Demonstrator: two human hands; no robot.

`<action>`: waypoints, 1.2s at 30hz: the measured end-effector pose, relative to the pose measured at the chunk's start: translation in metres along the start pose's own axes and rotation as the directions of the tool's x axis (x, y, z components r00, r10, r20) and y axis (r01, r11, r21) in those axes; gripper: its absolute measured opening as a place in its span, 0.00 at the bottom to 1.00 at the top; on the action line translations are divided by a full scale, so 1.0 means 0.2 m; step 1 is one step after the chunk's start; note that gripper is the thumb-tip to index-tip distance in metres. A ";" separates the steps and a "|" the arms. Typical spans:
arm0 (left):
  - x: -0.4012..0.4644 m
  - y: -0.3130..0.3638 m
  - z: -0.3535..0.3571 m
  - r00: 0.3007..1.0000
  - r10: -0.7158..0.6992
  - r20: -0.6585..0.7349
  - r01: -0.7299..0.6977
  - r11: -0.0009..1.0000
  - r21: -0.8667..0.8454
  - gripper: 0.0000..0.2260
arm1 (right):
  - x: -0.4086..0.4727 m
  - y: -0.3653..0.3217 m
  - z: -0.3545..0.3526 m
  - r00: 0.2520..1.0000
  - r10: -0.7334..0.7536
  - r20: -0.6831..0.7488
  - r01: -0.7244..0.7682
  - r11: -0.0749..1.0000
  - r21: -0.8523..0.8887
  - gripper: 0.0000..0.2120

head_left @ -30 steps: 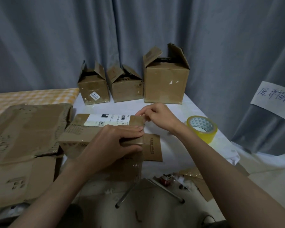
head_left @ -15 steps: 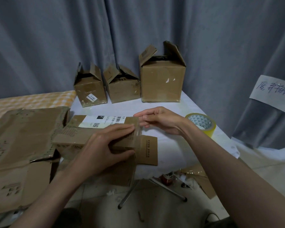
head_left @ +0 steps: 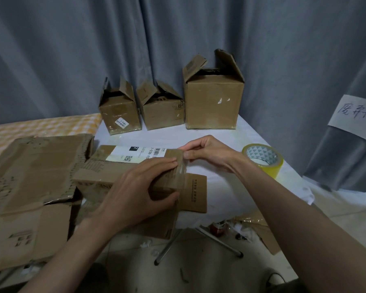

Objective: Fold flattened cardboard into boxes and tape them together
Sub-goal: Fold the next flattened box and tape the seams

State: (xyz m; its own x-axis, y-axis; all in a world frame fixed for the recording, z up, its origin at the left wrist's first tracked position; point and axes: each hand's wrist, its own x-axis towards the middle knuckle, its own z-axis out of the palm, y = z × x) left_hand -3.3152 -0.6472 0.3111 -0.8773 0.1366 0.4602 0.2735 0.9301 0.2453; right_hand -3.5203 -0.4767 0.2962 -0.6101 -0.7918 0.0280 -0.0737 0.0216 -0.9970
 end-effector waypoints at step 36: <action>0.03 0.17 0.12 0.969 -0.229 -0.098 0.228 0.973 -0.023 0.20 | 0.00 -0.02 0.04 0.999 -0.045 -0.015 0.044 0.998 -0.043 0.10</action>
State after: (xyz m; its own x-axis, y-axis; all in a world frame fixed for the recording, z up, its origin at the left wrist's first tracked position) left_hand -3.3206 -0.6061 0.3029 -0.8738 -0.1137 0.4728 0.0756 0.9286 0.3632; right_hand -3.5131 -0.4819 0.2986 -0.6177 -0.7829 0.0738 -0.1349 0.0130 -0.9908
